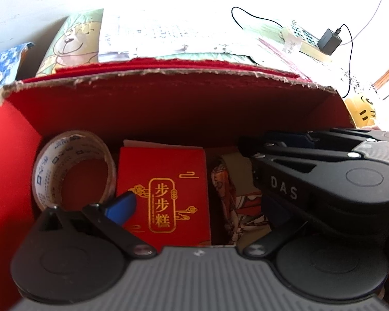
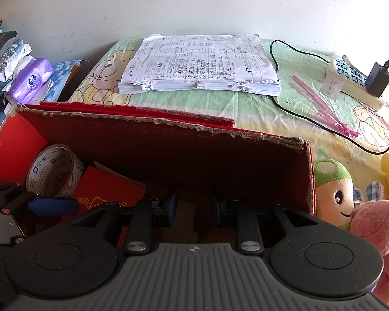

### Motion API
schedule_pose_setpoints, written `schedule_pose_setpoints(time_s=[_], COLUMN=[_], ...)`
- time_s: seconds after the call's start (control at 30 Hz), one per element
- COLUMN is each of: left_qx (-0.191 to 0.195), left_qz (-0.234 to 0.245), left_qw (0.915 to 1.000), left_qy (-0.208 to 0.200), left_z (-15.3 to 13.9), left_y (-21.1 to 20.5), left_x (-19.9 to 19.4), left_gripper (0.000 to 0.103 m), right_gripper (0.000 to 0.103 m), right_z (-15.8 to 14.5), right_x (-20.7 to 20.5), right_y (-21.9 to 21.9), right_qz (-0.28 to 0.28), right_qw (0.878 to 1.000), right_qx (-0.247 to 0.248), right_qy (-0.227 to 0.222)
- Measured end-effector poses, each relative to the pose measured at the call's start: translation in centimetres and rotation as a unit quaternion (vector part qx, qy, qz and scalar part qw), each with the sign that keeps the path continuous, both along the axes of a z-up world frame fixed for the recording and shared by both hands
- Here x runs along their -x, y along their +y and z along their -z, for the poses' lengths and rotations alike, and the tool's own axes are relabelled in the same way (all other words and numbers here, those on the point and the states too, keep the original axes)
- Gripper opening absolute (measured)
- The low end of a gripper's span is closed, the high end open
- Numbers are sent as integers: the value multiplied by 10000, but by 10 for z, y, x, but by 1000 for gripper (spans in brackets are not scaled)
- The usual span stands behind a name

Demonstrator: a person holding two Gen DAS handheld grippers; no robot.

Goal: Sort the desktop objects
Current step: 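Withdraw the right gripper up out of the red box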

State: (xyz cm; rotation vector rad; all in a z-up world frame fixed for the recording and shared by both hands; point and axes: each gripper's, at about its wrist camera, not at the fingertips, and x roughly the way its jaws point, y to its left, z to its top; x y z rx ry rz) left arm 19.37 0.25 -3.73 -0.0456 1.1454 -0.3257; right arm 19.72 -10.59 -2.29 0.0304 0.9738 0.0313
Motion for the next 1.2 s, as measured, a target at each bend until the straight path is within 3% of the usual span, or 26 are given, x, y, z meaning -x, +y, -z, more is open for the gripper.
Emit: schedule_pose_setpoints(time_s=[0.27, 0.83, 1.03, 1.2], left_qx=[-263, -617, -444, -560], left_qz=[-293, -366, -454, -680], left_qw=[9990, 9973, 9962, 9913], left_qy=[-196, -137, -590, -976], left_z=[-4, -4, -15, -27], left_y=[-2, -10, -2, -3], left_x=[3, 2, 13, 24], left_gripper=[102, 97, 98, 99], right_gripper=[29, 30, 31, 31], right_z=[-2, -3, -8, -20], right_x=[2, 3, 5, 15], right_y=[-2, -2, -5, -6], right_qz=[33, 20, 46, 132], right_qw=[9999, 9999, 9994, 9989], right_qx=[-148, -137, -245, -219], right_qy=[-61, -104, -220, -394])
